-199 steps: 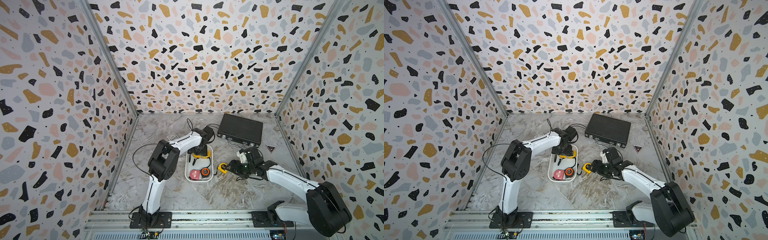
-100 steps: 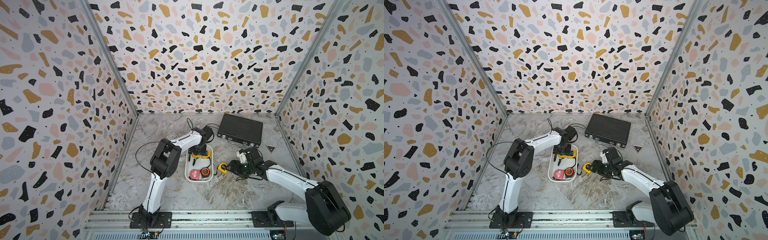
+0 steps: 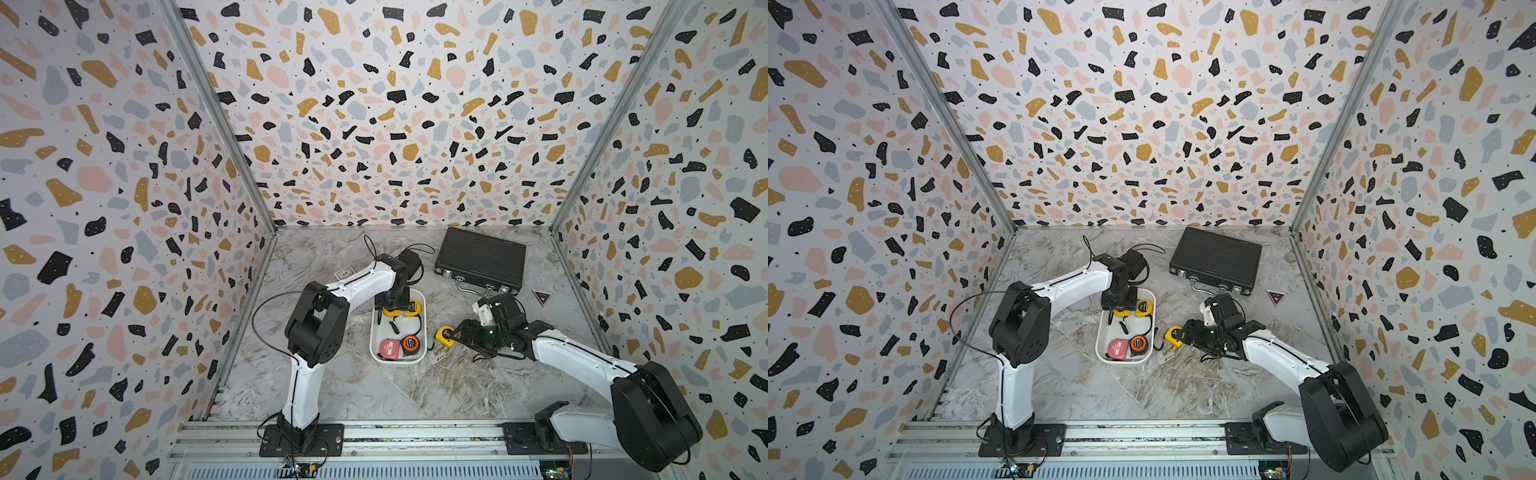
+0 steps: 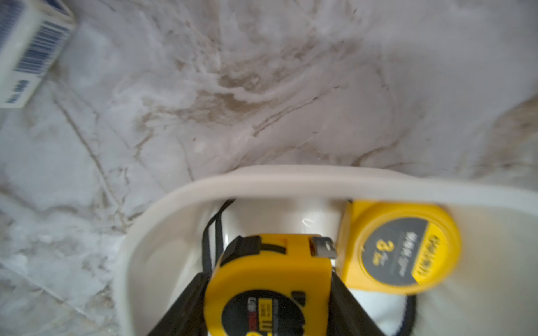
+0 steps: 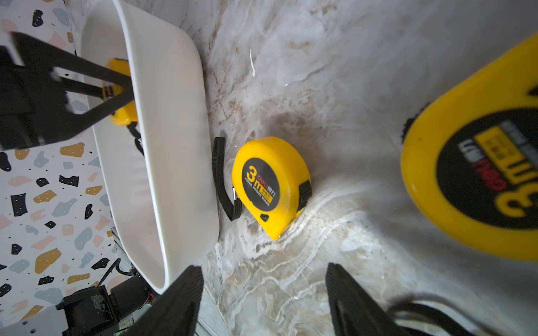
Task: Take the tape measure out of the storage box
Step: Pick up the tape measure from the storage box, then place the tape measure at the center of the board.
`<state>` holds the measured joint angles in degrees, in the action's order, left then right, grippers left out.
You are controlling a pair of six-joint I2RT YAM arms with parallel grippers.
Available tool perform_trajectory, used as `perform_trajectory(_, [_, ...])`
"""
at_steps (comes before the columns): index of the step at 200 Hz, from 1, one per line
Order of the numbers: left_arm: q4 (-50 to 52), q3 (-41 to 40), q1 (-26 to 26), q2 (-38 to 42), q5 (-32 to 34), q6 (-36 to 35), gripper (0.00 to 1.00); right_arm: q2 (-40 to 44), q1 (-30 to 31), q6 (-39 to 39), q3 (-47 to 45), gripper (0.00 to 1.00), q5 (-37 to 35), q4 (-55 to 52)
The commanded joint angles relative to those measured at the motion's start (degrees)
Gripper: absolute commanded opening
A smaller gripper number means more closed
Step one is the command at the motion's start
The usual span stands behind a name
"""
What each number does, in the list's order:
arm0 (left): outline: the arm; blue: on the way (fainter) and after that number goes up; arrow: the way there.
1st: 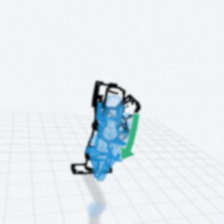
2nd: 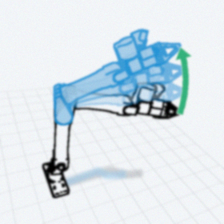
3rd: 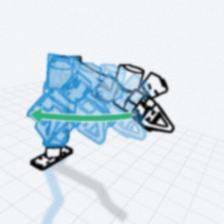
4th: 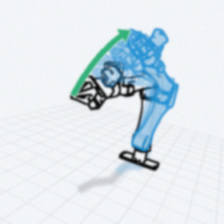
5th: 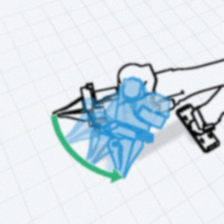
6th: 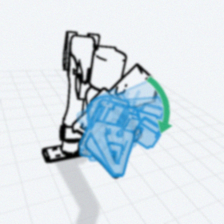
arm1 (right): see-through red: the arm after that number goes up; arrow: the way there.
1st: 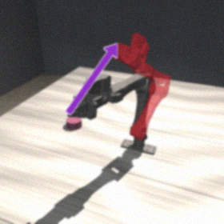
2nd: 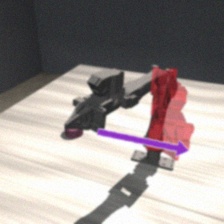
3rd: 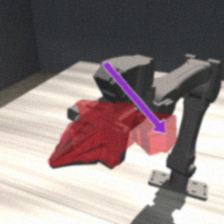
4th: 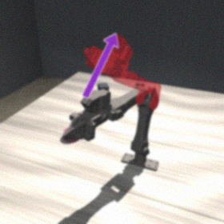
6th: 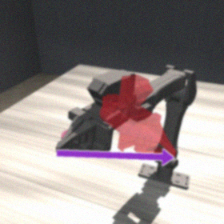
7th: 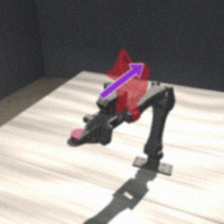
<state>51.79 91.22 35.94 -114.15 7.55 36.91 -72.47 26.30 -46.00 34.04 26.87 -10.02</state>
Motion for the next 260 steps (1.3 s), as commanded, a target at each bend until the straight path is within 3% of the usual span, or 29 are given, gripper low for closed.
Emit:
perform_trajectory(1, [-0.34,-1.61,1.23,7.41,-1.64,5.00,0.00,2.61,-0.20,0.66,2.04,0.72,1.33,1.89])
perform_trajectory(76, [-3.64,-1.88,8.93,18.28,-4.50,22.23,0.00,13.67,1.15,0.64,0.02,0.74,1.29,11.60])
perform_trajectory(165, [-15.21,0.98,14.49,16.28,-9.01,36.45,0.00,24.11,3.55,0.27,-3.96,0.74,-1.71,17.09])
perform_trajectory(260, [-23.11,-2.50,17.36,16.72,-16.68,45.08,0.00,25.01,4.04,0.19,-6.84,0.65,-4.58,20.60])
